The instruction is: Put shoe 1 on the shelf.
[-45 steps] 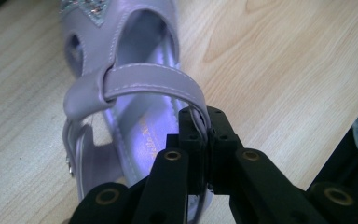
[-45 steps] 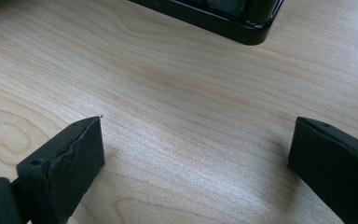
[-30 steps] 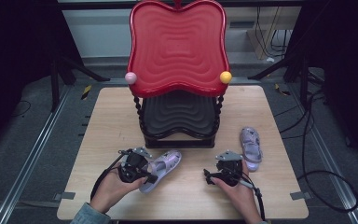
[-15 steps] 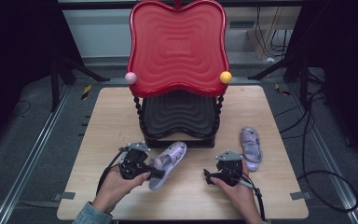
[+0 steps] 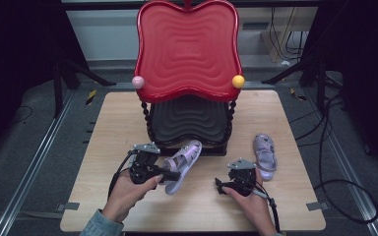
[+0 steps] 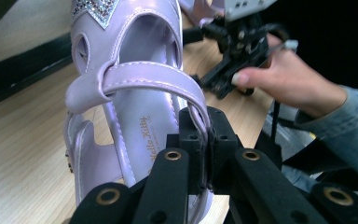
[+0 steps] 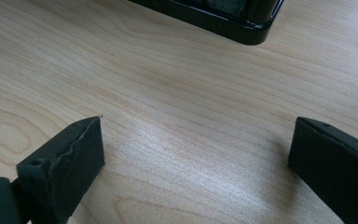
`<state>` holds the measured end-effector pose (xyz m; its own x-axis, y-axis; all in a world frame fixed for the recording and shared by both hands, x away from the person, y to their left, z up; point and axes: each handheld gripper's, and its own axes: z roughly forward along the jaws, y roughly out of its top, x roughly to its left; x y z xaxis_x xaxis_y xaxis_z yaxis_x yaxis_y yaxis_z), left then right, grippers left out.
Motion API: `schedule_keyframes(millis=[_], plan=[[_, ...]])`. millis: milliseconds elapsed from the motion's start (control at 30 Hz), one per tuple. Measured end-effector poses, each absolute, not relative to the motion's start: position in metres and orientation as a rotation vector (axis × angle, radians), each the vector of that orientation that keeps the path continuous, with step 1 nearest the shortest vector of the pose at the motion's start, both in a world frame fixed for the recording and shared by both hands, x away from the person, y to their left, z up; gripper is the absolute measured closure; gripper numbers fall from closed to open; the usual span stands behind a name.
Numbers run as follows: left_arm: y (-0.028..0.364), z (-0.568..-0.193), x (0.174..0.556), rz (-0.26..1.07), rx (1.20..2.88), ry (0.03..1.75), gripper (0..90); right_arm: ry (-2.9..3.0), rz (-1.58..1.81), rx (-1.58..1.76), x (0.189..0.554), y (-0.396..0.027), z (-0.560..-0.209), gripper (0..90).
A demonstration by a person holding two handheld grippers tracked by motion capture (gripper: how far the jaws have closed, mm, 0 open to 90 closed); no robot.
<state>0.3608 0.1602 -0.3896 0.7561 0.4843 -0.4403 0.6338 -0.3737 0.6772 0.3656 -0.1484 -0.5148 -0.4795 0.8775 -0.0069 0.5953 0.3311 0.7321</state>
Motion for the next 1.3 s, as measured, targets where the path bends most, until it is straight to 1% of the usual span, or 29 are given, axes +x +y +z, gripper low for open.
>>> schedule_keyframes(millis=[300, 467, 667, 867, 1300], plan=[[0.153, -0.377, 0.364, -0.146, 1.894, 0.856, 86.5, 2.199, 0.953, 1.300, 0.366, -0.148, -0.515, 3.7], [0.150, -0.371, 0.369, -0.115, 1.747, 0.845, 86.4, 2.199, 0.950, 1.299, 0.366, -0.148, -0.515, 3.7], [0.142, -0.373, 0.376, -0.059, 1.724, 0.872, 86.4, 2.198, 0.950, 1.297, 0.366, -0.149, -0.515, 3.7], [0.137, -0.374, 0.382, 0.004, 1.655, 0.895, 86.4, 2.198, 0.950, 1.297, 0.366, -0.149, -0.515, 3.7], [0.131, -0.374, 0.398, 0.247, 1.577, 0.949, 86.5, 2.199, 0.949, 1.295, 0.366, -0.149, -0.515, 3.7]])
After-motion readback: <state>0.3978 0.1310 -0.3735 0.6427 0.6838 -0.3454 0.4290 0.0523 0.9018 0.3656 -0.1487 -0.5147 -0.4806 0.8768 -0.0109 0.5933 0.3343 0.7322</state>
